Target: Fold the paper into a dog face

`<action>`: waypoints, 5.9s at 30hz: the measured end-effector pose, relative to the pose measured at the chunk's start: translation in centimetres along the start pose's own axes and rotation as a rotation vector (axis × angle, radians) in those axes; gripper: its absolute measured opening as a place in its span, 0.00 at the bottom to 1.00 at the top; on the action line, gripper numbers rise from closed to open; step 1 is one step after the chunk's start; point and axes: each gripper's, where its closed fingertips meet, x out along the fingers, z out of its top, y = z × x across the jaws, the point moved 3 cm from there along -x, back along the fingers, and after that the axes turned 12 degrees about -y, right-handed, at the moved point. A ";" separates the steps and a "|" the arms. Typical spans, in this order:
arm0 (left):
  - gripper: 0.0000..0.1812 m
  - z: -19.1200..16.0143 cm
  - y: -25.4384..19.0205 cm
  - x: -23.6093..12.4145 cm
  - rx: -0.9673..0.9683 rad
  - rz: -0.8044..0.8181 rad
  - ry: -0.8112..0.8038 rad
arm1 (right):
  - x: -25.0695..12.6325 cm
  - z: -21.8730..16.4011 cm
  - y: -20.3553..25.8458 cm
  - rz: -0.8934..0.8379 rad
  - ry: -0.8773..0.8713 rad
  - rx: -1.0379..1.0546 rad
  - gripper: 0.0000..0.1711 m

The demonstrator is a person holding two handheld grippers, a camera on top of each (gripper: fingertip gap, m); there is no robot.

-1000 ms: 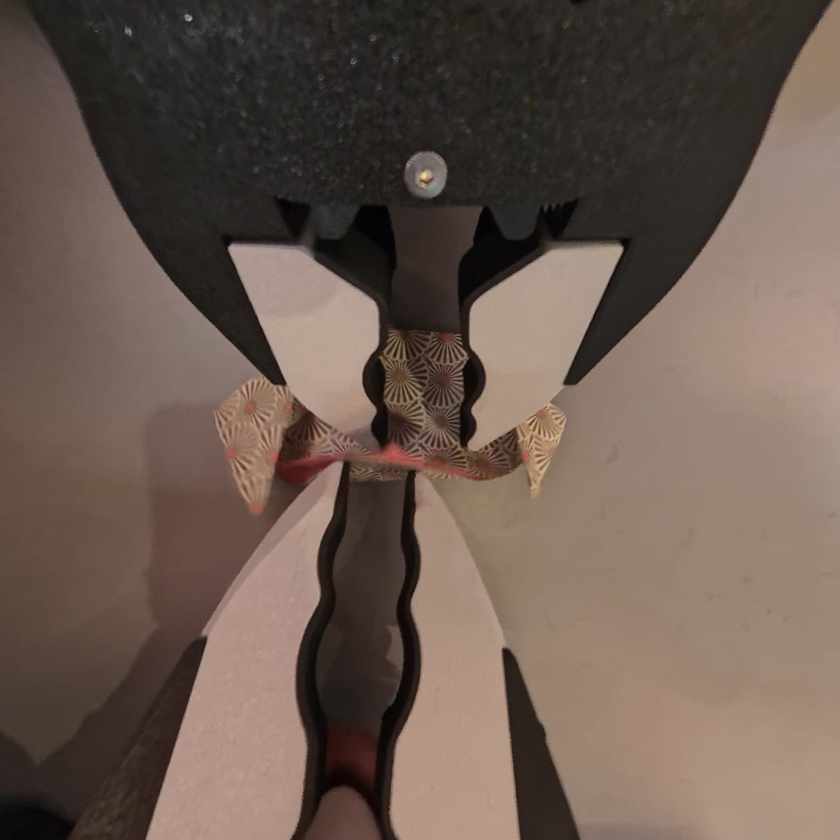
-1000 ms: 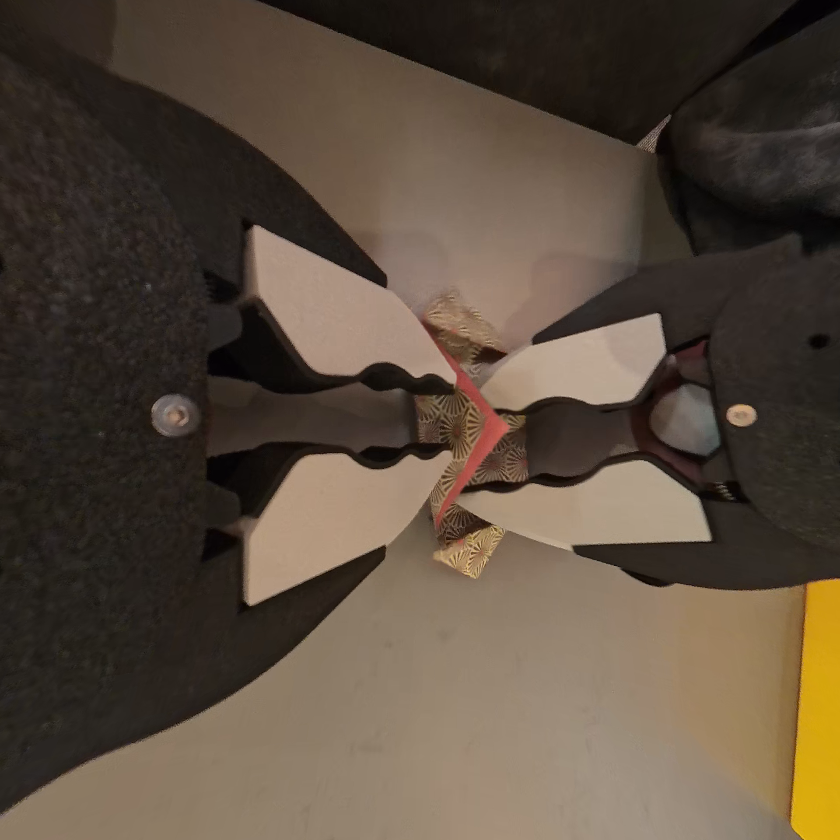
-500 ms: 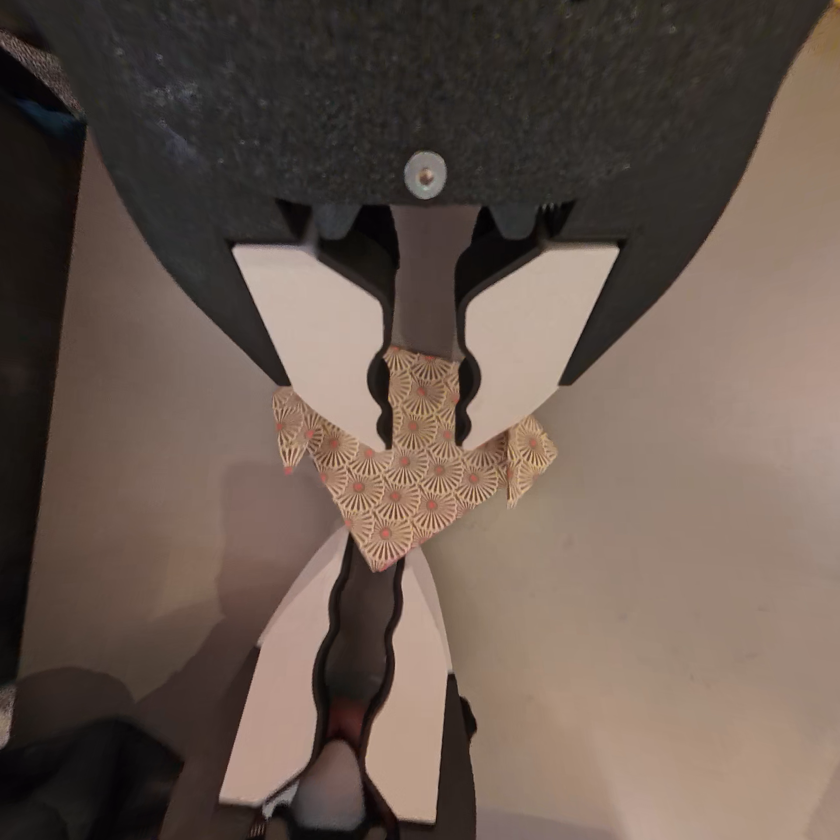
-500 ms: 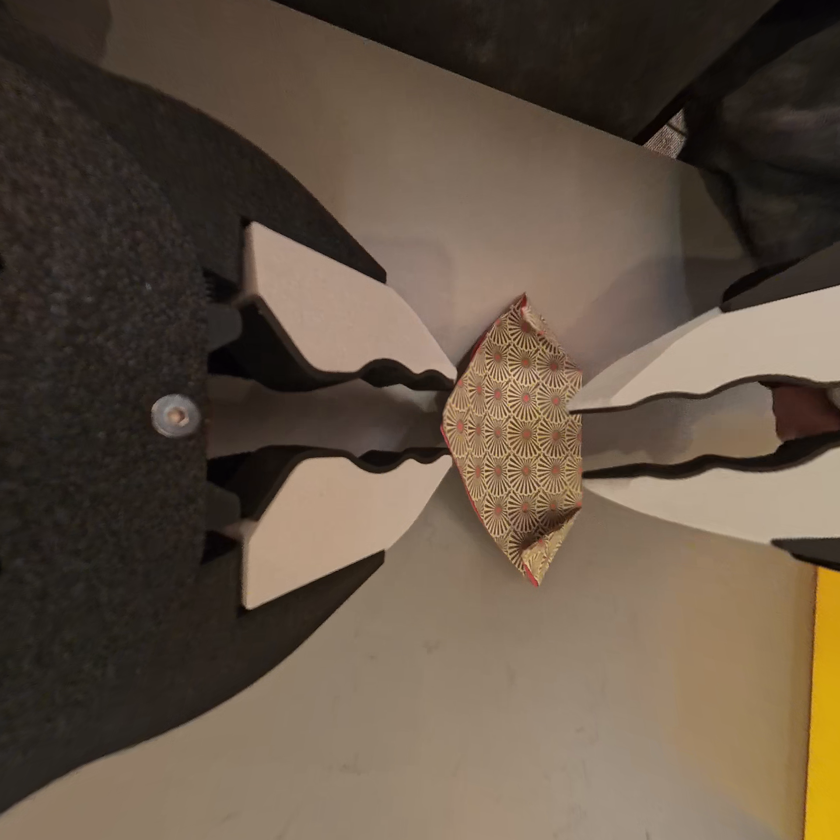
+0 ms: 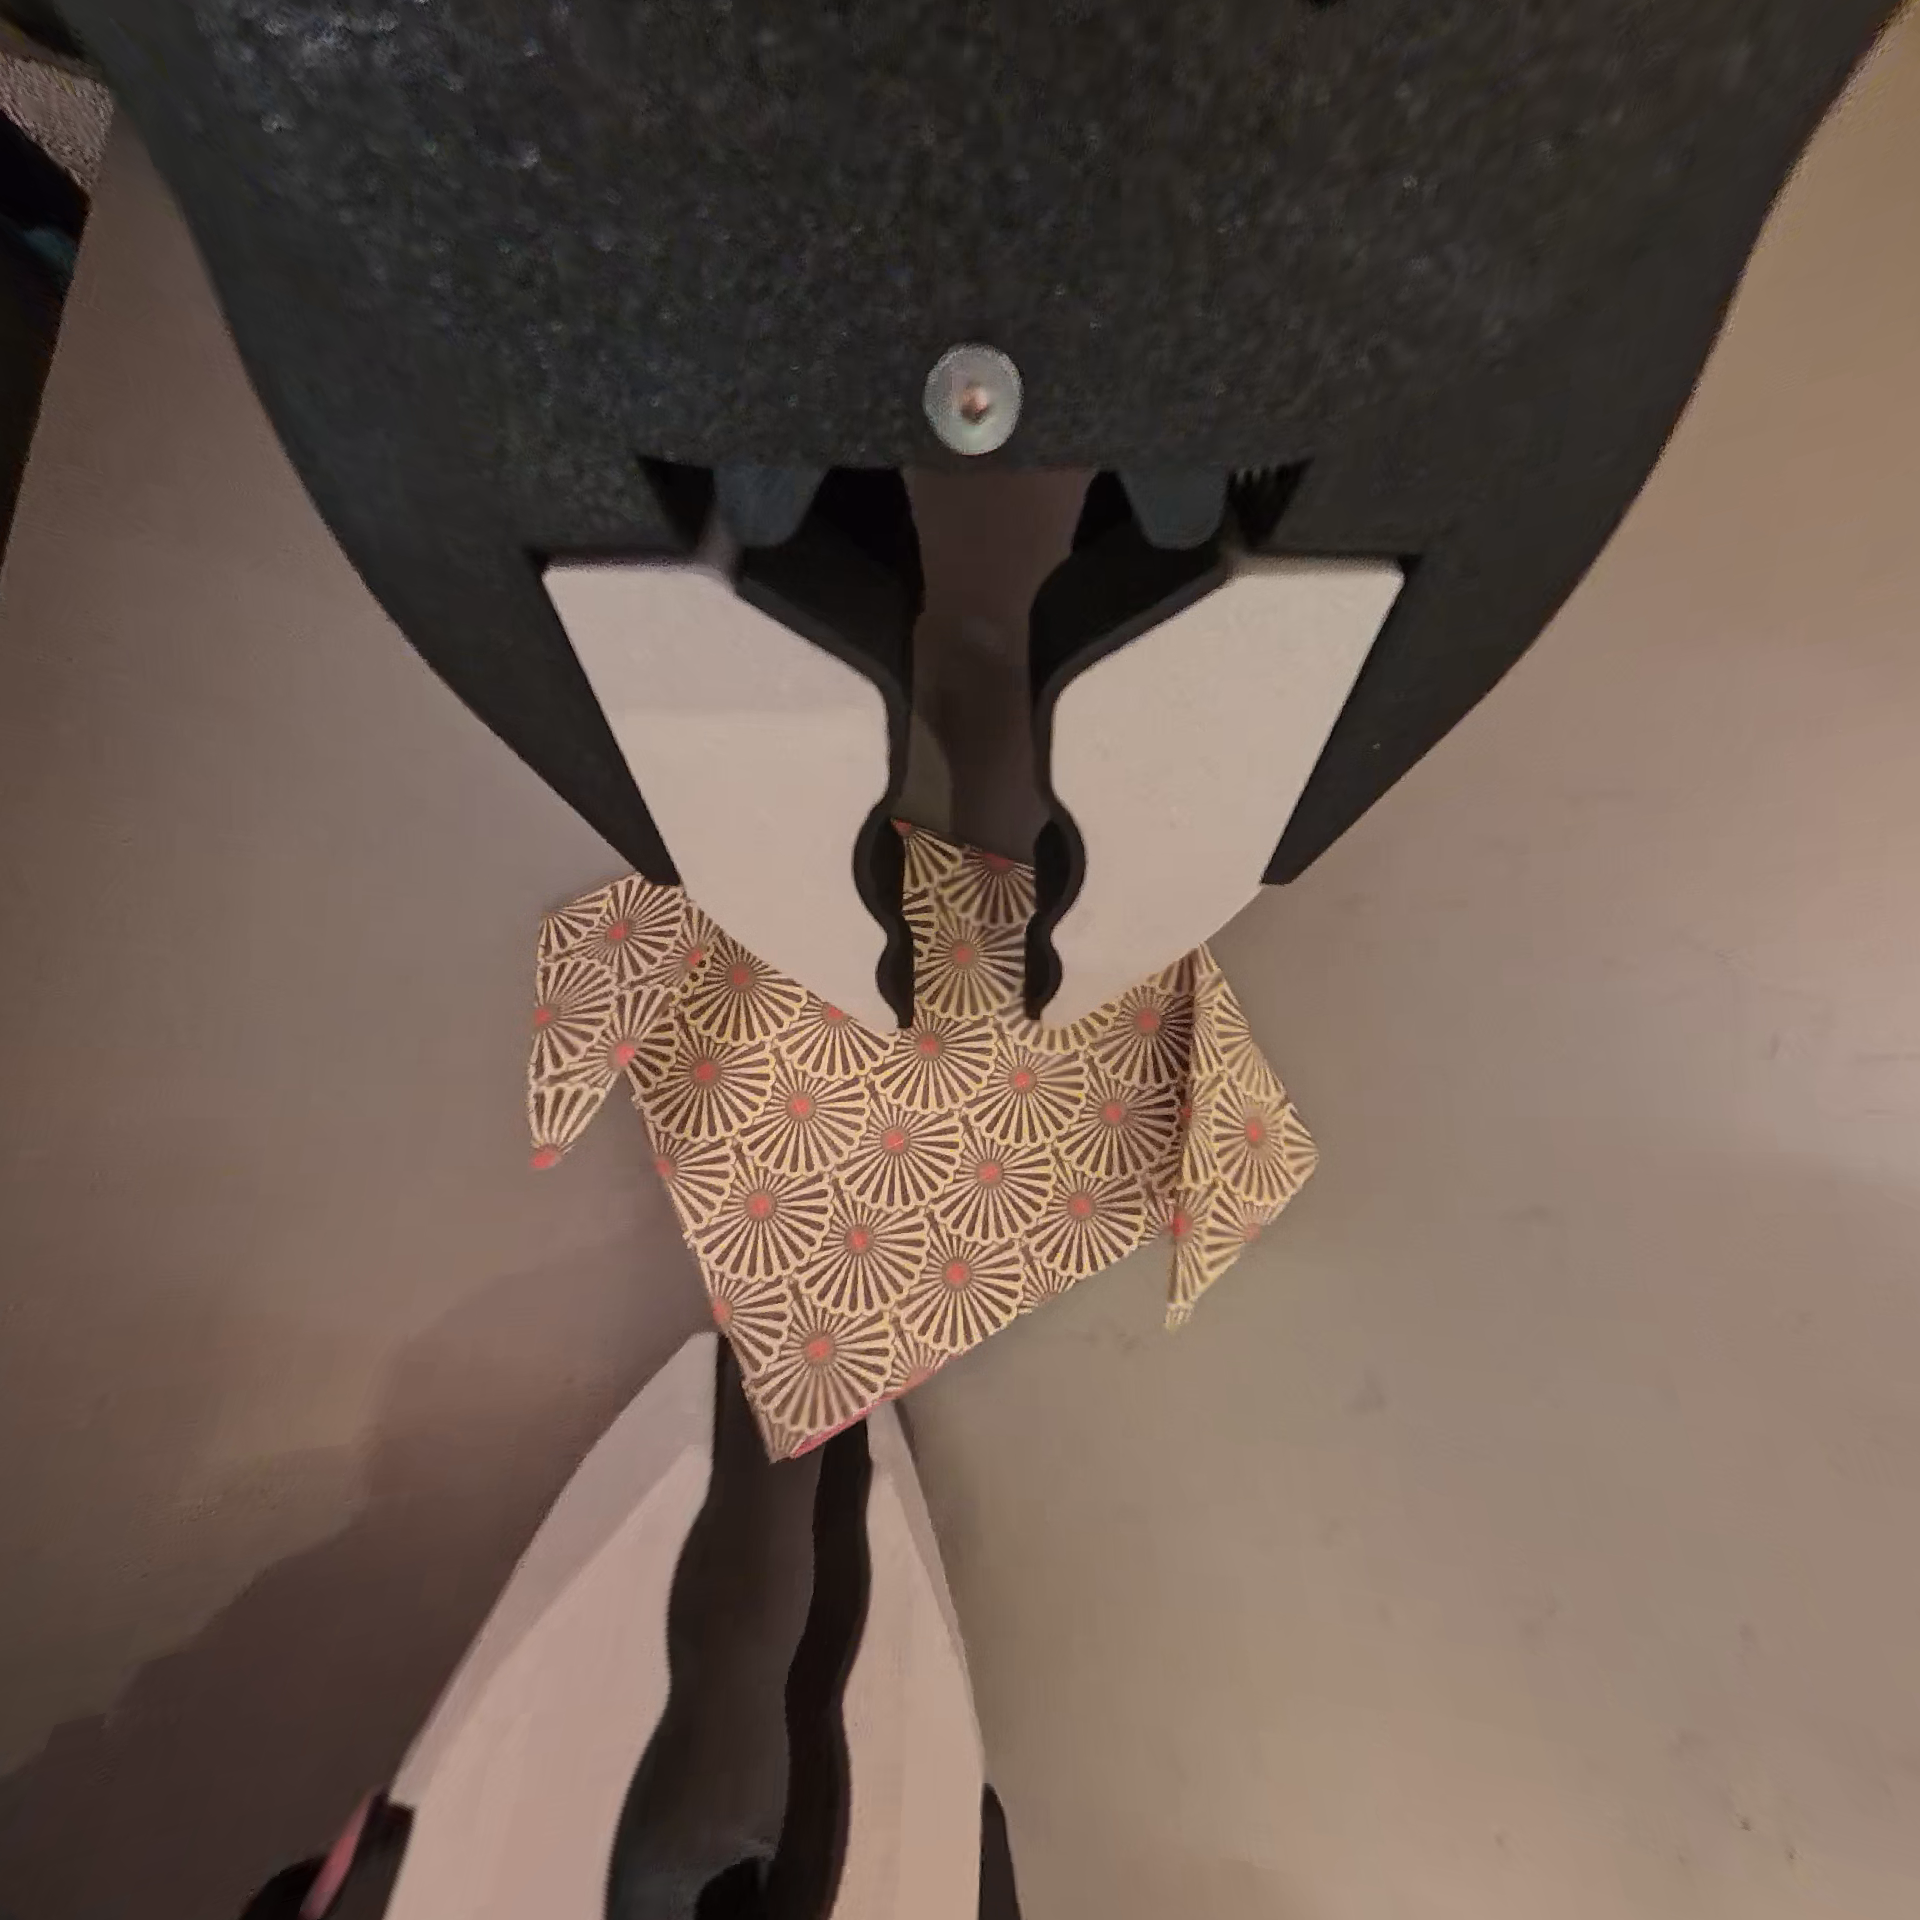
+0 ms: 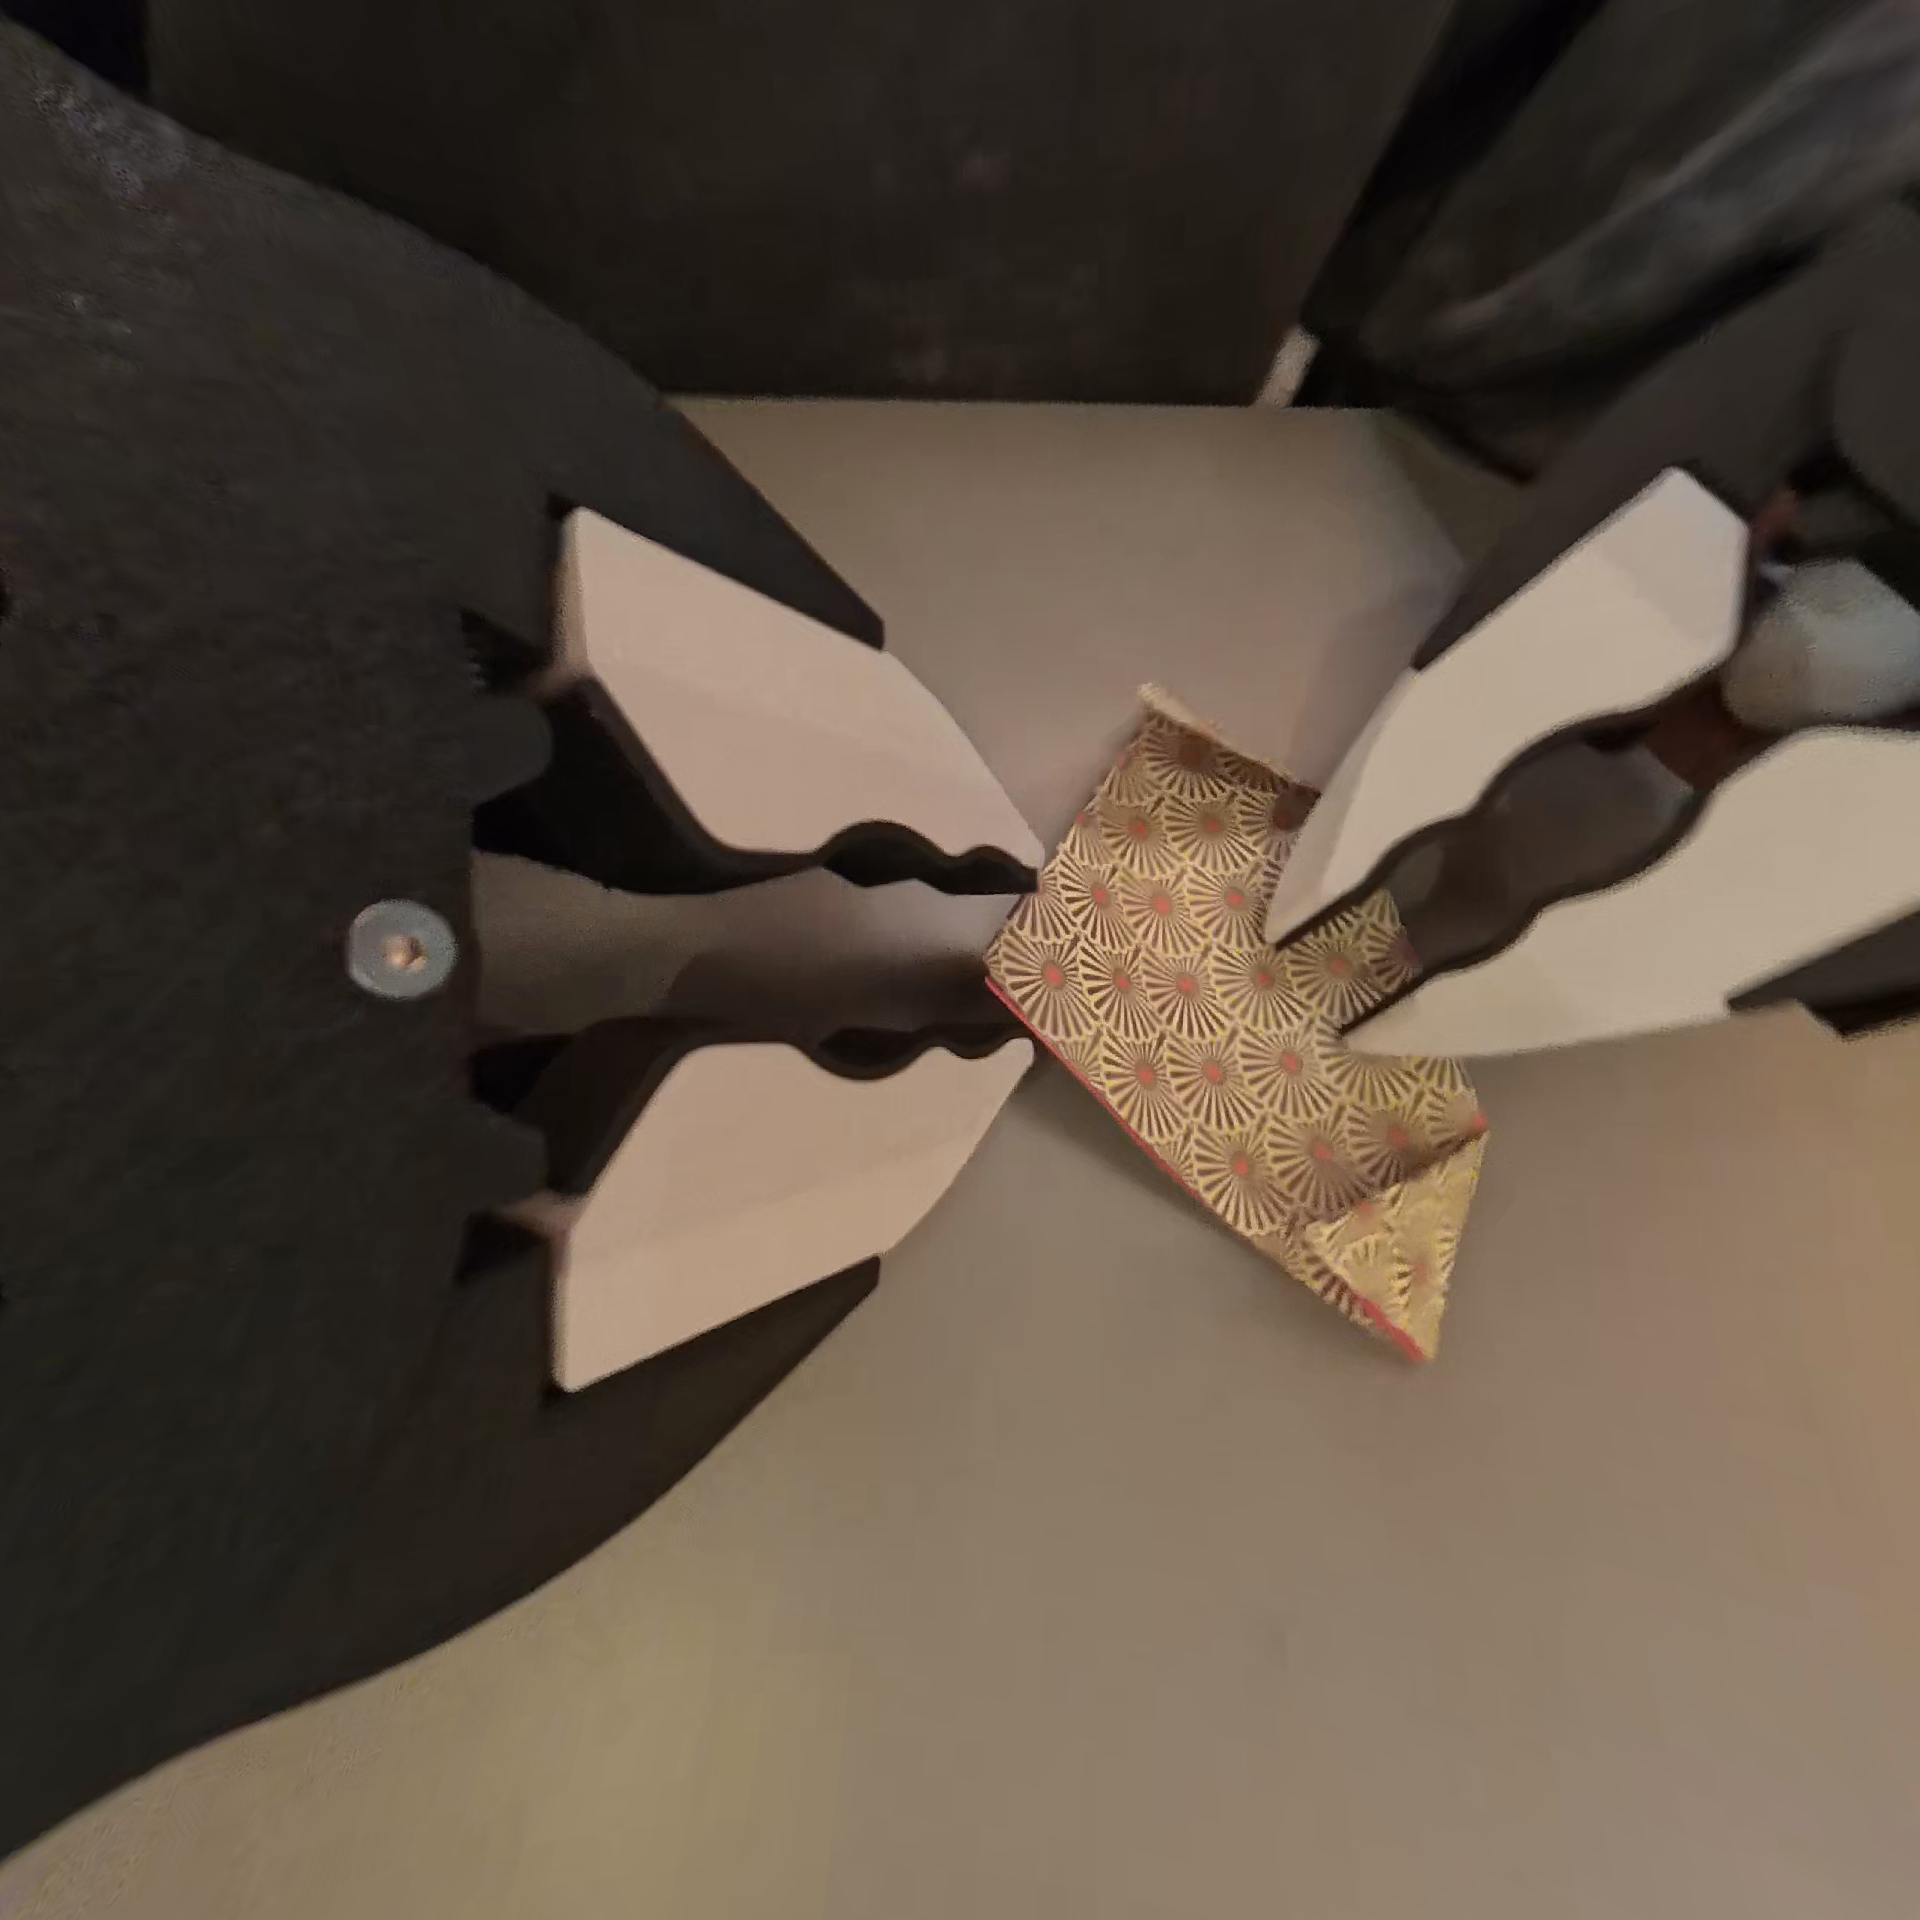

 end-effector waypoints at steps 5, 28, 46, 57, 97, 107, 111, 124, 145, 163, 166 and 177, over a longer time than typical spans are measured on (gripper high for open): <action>0.07 0.3 -0.5 0.3 -0.014 0.040 -0.014 | -0.5 0.2 -0.2 -0.025 -0.075 0.192 0.03; 0.09 1.1 -1.5 1.3 -0.048 0.120 -0.039 | -0.1 0.9 -3.5 -0.216 0.202 -0.210 0.16; 0.07 1.3 -1.8 1.5 -0.039 0.117 -0.047 | -0.8 2.2 -1.7 0.109 -0.061 0.312 0.12; 0.07 1.3 -1.8 1.6 -0.043 0.117 -0.049 | -0.5 1.2 -3.1 -0.006 0.029 0.261 0.07; 0.22 3.0 -0.8 3.5 -0.195 0.296 -0.082 | 0.9 1.3 -1.9 -0.113 0.187 0.146 0.00; 0.20 1.9 -1.7 2.4 -0.183 0.230 -0.095 | 1.2 1.3 -2.1 -0.128 0.223 0.127 0.00; 0.19 1.9 -1.8 2.5 -0.188 0.225 -0.112 | 1.4 1.2 -1.9 -0.129 0.242 0.115 0.00; 0.19 3.1 -1.2 1.7 -0.181 0.233 -0.154 | 1.5 1.1 -1.7 -0.132 0.267 0.098 0.00; 0.00 3.1 2.3 3.6 -0.159 0.295 -0.048 | 1.5 1.0 -1.6 -0.154 0.251 0.081 0.00; 0.00 2.9 2.4 3.8 -0.129 0.287 -0.056 | -2.5 4.6 -2.0 -0.043 0.039 -0.025 0.03; 0.00 2.9 2.4 3.8 -0.134 0.285 -0.061 | -1.1 4.3 -3.4 -0.052 0.030 -0.111 0.00; 0.00 2.9 2.4 3.8 -0.135 0.294 -0.060 | 1.9 2.4 -4.2 -0.140 0.169 -0.310 0.00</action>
